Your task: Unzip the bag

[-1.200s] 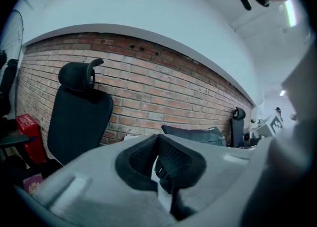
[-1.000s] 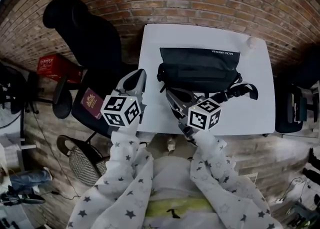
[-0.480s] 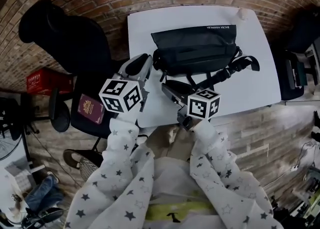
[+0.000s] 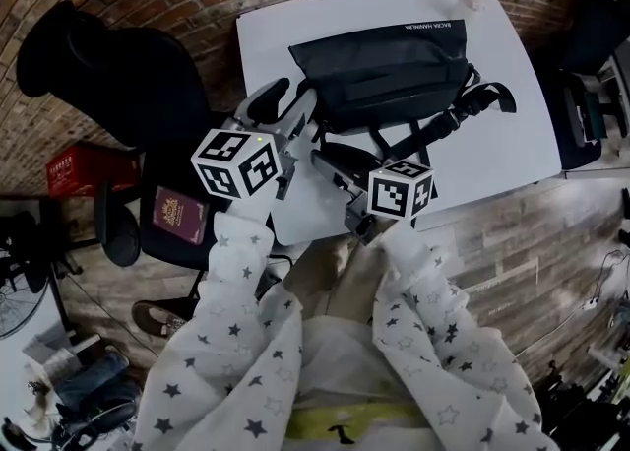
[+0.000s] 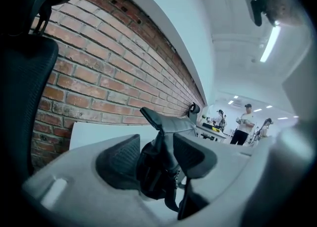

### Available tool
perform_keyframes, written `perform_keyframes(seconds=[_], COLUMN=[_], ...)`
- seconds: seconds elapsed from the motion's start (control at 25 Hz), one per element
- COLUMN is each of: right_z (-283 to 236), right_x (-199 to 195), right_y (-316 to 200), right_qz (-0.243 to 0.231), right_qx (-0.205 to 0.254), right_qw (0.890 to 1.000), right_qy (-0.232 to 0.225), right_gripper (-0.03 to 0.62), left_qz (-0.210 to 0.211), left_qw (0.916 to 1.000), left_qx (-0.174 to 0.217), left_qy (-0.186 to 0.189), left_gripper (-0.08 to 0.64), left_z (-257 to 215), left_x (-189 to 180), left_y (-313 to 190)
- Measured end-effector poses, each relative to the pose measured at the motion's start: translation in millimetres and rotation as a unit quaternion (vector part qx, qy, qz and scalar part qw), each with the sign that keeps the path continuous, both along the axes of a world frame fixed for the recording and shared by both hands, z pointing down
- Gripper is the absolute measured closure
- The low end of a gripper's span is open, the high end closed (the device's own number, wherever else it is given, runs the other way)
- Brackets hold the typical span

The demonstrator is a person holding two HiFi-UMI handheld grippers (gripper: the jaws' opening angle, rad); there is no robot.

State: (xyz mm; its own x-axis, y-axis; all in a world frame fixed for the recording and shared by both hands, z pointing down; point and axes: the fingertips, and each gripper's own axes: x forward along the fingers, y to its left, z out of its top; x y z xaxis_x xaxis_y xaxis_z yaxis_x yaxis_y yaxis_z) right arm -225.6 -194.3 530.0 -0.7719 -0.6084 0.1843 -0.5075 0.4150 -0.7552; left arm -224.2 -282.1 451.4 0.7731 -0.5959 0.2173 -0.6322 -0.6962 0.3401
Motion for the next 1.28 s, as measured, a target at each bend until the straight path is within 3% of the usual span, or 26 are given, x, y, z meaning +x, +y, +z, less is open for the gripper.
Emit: perform_keyframes(seconds=[0.32,0.84,1.28], right_z=[5,7,-1], right_x=[0,2,6], right_y=[-16,-24,-16], right_qz=[0.021,0.007,-0.015], right_qx=[-0.002,-0.003,0.006], right_qw=[1.0,1.0,1.0], right_qy=[-0.009,-0.003,-0.012], right_gripper=[0.453,0.546,0.566], left_qz=[0.027,0.053,0.057], left_qw=[0.9996,0.9985,0.998], left_qx=[0.002,-0.004,-0.008], left_qy=[0.001,0.011,0.024], left_gripper=[0.339,0.341,0.379], left_z=[0,2,2], left_x=[14,26,31], left_y=[-10,-20,-17])
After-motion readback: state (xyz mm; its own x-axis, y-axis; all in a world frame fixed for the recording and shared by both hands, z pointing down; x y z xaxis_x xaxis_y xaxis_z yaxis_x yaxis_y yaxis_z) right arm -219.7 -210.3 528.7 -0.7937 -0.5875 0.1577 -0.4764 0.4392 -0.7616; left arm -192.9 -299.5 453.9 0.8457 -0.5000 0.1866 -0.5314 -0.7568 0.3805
